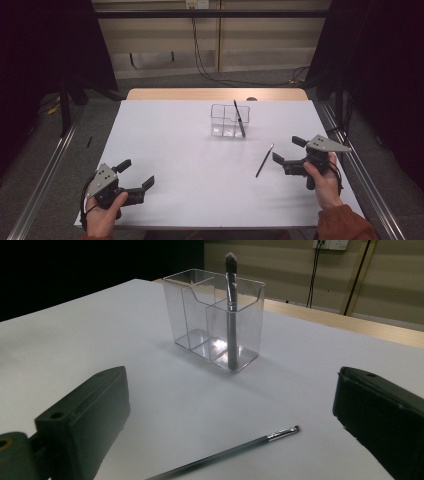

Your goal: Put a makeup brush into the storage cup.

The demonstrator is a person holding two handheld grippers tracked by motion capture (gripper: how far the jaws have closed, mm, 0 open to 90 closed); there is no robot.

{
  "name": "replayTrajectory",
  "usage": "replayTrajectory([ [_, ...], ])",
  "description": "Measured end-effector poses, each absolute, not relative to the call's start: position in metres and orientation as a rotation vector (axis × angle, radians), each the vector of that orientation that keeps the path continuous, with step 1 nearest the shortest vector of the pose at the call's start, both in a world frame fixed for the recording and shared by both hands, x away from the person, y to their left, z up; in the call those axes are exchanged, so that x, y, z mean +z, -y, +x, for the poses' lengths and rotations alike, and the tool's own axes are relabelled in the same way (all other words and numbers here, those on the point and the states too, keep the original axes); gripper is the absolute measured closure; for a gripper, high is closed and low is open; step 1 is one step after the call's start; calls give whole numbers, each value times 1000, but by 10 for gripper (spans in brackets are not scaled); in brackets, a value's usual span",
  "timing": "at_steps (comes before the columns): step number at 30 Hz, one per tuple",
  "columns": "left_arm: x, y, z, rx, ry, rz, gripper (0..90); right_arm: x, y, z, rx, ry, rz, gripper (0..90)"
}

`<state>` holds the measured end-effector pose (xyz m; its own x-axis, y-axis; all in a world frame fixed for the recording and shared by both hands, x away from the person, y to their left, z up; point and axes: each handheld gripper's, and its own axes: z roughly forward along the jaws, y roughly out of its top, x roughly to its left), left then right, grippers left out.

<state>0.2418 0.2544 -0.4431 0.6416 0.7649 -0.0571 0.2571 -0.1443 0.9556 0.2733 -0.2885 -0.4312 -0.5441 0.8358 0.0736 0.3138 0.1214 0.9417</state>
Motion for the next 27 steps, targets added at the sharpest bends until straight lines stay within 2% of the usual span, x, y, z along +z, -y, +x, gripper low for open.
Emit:
replayTrajectory([
  [27,-445,-255,245,539,-840,1707,27,-416,259,326,1354,-1957,1048,21],
])
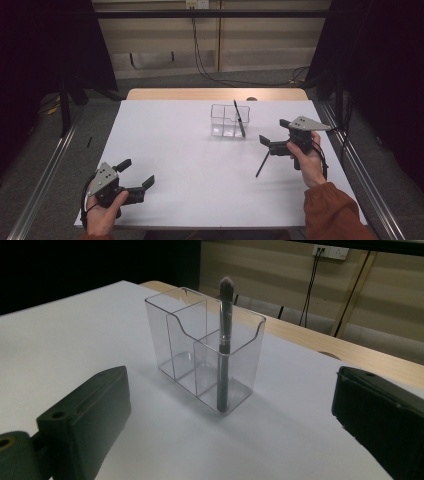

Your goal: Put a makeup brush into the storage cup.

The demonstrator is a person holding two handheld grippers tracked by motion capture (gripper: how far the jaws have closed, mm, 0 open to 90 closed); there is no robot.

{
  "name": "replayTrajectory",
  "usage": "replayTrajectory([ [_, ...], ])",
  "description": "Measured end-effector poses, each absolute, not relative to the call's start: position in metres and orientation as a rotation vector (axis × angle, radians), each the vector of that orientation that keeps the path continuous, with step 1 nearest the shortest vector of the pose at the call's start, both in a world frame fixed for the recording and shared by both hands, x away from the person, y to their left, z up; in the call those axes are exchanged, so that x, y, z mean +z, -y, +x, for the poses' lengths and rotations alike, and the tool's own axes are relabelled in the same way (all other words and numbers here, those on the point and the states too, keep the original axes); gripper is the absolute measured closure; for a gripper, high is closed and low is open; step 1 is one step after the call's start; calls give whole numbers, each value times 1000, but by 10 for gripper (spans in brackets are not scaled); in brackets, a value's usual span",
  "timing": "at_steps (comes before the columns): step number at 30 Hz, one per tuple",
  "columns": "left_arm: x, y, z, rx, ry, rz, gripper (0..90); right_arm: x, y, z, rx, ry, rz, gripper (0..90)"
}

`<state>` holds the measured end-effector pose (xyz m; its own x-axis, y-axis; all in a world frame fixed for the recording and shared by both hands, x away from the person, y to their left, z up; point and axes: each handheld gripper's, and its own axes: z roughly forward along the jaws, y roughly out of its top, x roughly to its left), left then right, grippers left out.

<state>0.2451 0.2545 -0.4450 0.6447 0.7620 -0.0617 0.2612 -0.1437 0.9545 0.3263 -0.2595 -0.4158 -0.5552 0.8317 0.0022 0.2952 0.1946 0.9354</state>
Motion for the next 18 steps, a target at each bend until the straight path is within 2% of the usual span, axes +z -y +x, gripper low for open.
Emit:
replayTrajectory([
  [18,-445,-254,245,542,-833,1717,27,-420,256,343,1284,-2035,1145,22],
])
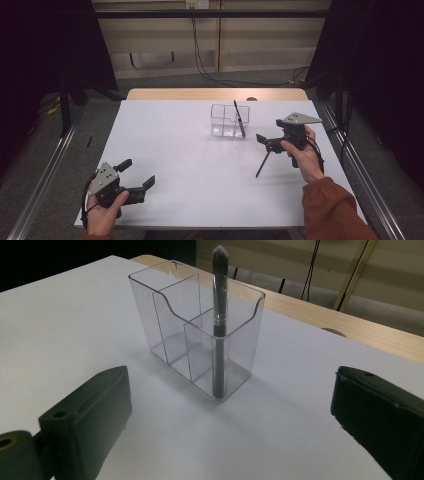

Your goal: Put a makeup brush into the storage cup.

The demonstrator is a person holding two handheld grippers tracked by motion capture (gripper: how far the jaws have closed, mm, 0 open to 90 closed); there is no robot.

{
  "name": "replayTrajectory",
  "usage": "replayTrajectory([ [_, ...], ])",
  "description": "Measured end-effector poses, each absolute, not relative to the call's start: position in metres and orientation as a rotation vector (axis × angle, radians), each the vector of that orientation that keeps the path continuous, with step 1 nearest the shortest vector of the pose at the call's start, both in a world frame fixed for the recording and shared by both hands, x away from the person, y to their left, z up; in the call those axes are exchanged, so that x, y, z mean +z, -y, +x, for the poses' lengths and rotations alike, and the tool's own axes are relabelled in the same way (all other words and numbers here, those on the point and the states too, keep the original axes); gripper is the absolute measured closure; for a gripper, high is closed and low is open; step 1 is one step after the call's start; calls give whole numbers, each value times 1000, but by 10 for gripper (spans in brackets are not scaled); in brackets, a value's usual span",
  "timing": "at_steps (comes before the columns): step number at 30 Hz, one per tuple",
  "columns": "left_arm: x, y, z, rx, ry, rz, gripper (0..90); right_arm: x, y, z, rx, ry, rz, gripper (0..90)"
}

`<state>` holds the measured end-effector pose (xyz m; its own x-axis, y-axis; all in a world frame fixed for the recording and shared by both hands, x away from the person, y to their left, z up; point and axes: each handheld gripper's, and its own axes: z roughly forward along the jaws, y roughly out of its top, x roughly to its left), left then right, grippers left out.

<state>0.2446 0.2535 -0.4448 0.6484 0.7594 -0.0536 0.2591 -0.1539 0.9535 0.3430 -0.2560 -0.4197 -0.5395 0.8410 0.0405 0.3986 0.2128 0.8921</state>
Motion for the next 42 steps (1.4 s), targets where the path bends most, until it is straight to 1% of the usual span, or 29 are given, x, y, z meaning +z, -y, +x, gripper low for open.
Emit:
replayTrajectory([
  [5,-445,-254,244,542,-833,1719,27,-419,258,346,1230,-2089,1215,18],
  [13,-445,-253,244,541,-833,1721,27,-428,264,353,1133,-2167,1308,24],
  [21,-445,-253,244,541,-836,1722,27,-432,268,360,969,-2251,1457,35],
  [27,-445,-253,244,541,-834,1727,27,-434,265,368,840,-2389,1531,58],
  [42,-445,-253,244,541,-833,1728,27,-437,247,381,500,-2553,1569,61],
])
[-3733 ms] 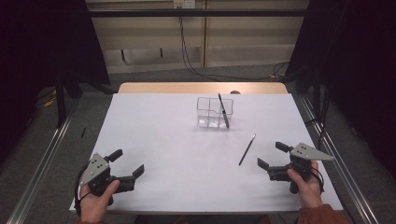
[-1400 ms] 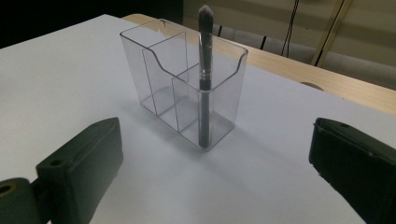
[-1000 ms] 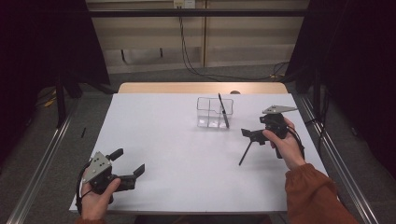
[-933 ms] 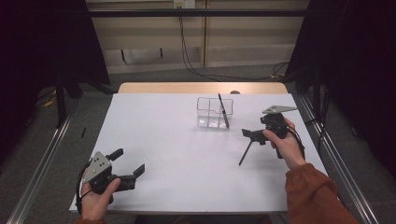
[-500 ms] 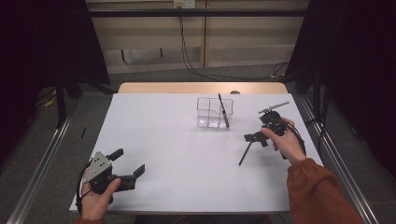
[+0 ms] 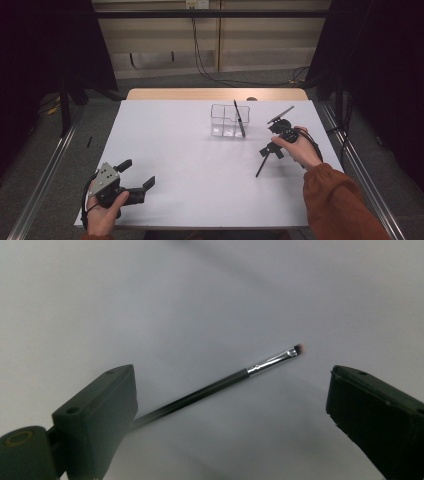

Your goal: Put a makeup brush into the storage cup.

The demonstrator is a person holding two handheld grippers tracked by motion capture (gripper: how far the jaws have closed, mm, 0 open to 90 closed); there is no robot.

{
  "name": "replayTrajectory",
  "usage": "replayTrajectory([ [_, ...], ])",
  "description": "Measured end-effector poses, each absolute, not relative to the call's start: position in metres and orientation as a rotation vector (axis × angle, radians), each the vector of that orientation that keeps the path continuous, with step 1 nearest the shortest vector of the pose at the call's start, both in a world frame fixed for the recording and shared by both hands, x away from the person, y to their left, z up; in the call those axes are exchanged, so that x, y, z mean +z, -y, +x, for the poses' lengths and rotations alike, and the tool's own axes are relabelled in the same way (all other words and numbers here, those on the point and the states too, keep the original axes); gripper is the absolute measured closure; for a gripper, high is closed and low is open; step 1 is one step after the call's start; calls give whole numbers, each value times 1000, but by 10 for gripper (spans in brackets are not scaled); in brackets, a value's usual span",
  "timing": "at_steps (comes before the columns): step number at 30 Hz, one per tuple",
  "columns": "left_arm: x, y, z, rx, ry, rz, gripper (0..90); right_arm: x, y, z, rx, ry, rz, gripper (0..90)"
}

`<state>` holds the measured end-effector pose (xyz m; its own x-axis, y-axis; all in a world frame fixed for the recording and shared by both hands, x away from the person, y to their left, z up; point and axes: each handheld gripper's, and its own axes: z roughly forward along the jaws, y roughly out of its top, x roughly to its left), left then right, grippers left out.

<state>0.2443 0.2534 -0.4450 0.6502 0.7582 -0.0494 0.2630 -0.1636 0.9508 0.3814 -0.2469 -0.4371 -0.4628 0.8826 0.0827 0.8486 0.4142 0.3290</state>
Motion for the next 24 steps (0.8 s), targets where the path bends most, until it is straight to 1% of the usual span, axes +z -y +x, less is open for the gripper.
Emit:
replayTrajectory([
  [7,-445,-254,244,539,-832,1728,27,-441,245,387,352,-2544,1631,58],
  [13,-445,-253,245,539,-835,1727,27,-445,243,389,322,-2569,1635,51],
  [24,-445,-253,245,537,-832,1727,27,-449,235,396,234,-2554,1715,102],
])
